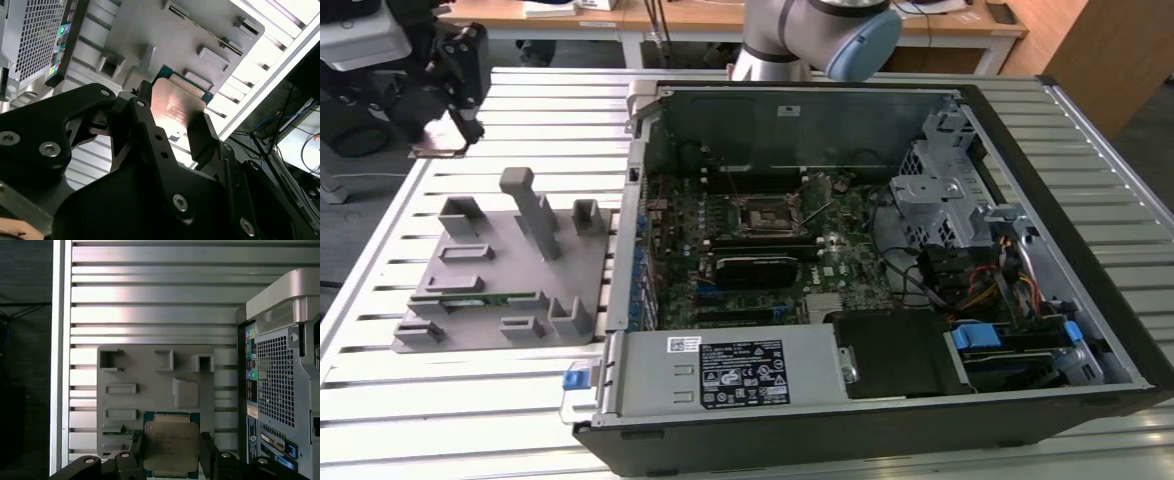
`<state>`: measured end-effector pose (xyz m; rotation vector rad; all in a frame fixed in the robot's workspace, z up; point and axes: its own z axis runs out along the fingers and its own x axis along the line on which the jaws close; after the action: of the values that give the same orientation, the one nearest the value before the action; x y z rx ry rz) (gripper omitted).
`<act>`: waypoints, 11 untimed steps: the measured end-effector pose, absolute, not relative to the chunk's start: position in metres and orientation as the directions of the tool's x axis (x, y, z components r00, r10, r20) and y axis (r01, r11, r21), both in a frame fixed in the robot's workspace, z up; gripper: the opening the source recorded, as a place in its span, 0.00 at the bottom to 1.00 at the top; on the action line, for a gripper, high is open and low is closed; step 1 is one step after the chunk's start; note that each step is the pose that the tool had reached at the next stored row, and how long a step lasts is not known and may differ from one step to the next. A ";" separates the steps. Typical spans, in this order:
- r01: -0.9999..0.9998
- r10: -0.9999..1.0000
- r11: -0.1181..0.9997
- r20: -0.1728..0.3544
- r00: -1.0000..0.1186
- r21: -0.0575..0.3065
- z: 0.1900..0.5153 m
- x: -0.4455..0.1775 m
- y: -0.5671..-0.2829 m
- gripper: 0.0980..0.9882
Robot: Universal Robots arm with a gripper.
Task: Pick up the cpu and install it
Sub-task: 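Pick up the cpu and move it towards the insertion slot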
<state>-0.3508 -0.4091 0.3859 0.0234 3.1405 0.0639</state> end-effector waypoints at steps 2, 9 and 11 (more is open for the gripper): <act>0.015 0.015 0.999 0.000 -1.000 0.041 0.386 -0.342 -0.409 0.48; 0.015 0.015 0.999 0.000 -1.000 0.041 0.386 -0.310 -0.409 0.48; 0.015 0.015 0.999 0.000 -1.000 0.041 0.386 -0.301 -0.409 0.48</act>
<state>-0.3009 -0.4091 0.3858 0.0234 3.1406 0.0638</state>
